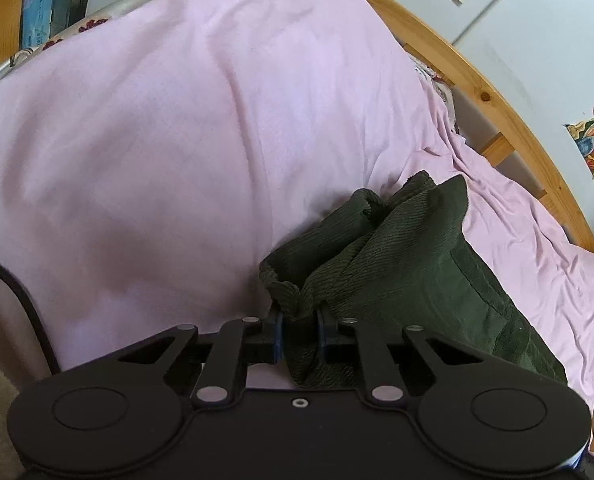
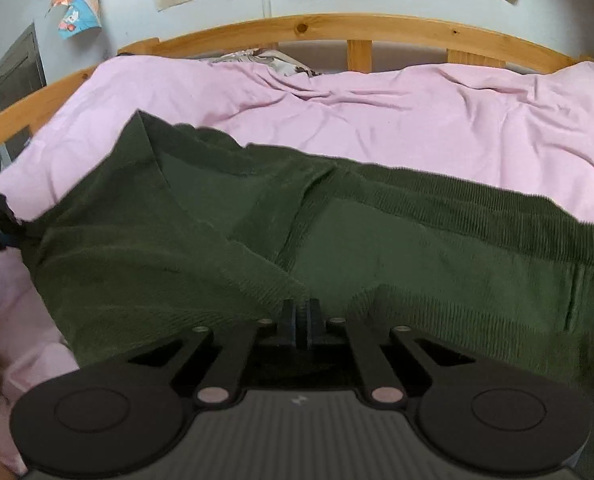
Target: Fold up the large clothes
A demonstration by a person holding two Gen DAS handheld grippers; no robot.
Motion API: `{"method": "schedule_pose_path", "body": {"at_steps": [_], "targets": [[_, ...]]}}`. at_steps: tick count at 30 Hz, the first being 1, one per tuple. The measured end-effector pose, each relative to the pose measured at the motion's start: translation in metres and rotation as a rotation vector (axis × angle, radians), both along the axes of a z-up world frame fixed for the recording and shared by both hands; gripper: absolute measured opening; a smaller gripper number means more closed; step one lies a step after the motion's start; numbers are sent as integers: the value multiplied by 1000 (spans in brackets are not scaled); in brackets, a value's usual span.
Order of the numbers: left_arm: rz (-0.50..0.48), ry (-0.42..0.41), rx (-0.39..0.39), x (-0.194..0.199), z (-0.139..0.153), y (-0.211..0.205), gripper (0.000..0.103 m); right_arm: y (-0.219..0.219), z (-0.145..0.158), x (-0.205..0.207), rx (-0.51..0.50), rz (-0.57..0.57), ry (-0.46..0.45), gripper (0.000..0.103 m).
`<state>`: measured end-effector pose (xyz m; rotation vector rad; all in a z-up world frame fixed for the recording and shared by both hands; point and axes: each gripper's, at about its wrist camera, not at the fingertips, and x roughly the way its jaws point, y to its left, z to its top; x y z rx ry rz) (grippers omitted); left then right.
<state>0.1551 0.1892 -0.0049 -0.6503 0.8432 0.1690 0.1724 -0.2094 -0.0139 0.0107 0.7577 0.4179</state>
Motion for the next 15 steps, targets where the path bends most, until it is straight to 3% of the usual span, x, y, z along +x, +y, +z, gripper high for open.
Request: {"method": "schedule_pose_path", "body": {"at_steps": [3,5,7,9,11,13,14,15], "targets": [[2,3,-3,6,-1,-3,17,-5,2,-8,55,-29,-40,11],[0,21,-5,6,-3,-4,27,-12,9,-17,97,-65,-74,22],[-5,69,-27,9,-6,-1,60,-17,19,-27,128,-100,-102,41],[-16,93,-41,12,-8,-3,76,-22,22,-39,146,-159,-119,71],[-37,82,-32,15,-9,-9,83,-23,14,-46,116,-211,-118,78],[-47,82,-32,22,-13,-14,89,-24,-4,-45,67,-261,-51,77],[-48,91,-44,27,-18,-15,89,-27,-11,-45,72,-254,-59,78],[-51,103,-58,30,-22,-16,81,-27,-12,-46,64,-248,-69,78]]}}
